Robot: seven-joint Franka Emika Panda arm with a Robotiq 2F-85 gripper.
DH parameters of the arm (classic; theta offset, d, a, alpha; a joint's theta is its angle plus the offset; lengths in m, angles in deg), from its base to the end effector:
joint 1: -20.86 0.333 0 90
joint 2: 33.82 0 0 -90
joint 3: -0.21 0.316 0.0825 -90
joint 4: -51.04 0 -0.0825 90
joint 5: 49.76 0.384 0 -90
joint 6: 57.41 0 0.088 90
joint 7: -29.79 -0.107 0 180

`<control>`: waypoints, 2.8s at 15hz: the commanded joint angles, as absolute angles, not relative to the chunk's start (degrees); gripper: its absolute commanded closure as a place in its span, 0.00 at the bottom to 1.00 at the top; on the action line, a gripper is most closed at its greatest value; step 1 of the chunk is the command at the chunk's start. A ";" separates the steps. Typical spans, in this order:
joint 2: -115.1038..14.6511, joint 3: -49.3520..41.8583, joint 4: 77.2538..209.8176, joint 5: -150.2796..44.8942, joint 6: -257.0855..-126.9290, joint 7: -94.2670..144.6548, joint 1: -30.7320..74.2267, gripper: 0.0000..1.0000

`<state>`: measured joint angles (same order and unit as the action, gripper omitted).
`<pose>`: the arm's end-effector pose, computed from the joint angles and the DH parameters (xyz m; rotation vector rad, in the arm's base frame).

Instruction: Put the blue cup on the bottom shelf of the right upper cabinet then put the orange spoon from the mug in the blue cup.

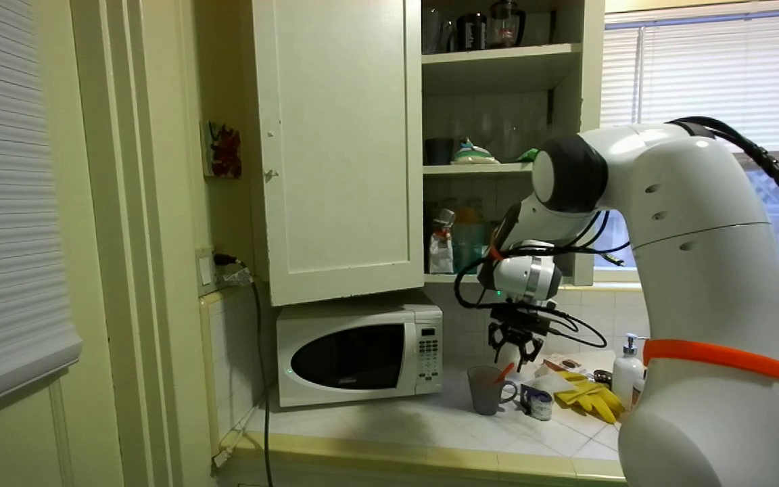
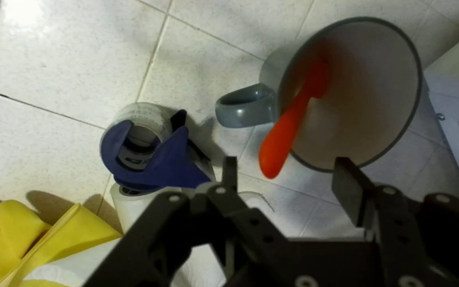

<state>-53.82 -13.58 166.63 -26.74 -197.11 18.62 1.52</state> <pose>0.5134 -0.3280 0.2906 -2.5646 1.4889 -0.1858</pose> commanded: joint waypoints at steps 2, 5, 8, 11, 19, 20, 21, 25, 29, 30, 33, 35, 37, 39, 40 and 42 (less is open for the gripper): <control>-54.92 -12.01 165.23 -23.29 -195.95 21.67 -0.10 0.77; -54.93 -11.56 165.10 -22.56 -195.28 22.25 -0.28 0.99; -55.04 -11.49 164.54 -22.31 -194.95 21.78 -0.29 0.63; -54.97 -11.55 164.60 -22.77 -194.85 21.66 -0.13 0.48; -55.11 -11.80 164.63 -23.90 -194.69 21.60 0.21 0.00; -55.30 -11.76 164.55 -23.67 -195.26 21.74 0.16 0.00; -55.47 -11.67 164.36 -23.44 -195.19 21.87 0.06 0.00; -56.61 -11.71 163.27 -23.93 -195.64 21.56 0.27 0.01; -57.91 -11.67 162.32 -24.31 -196.18 21.57 0.35 0.27; -58.15 -11.61 162.14 -24.31 -196.12 21.64 0.30 0.35; -58.59 -11.52 161.86 -24.36 -196.19 21.65 0.29 0.59; -58.30 -11.55 162.04 -24.39 -196.39 21.65 0.32 0.69; -58.03 -11.61 162.26 -24.50 -196.64 21.61 0.42 0.47; -57.93 -11.69 162.39 -24.73 -196.92 21.57 0.55 0.56; -57.99 -11.82 162.49 -25.06 -197.30 21.46 0.73 0.73; -57.81 -11.94 163.02 -25.87 -198.54 21.55 1.12 0.66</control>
<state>-57.12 -11.68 163.70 -24.44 -196.81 21.17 0.69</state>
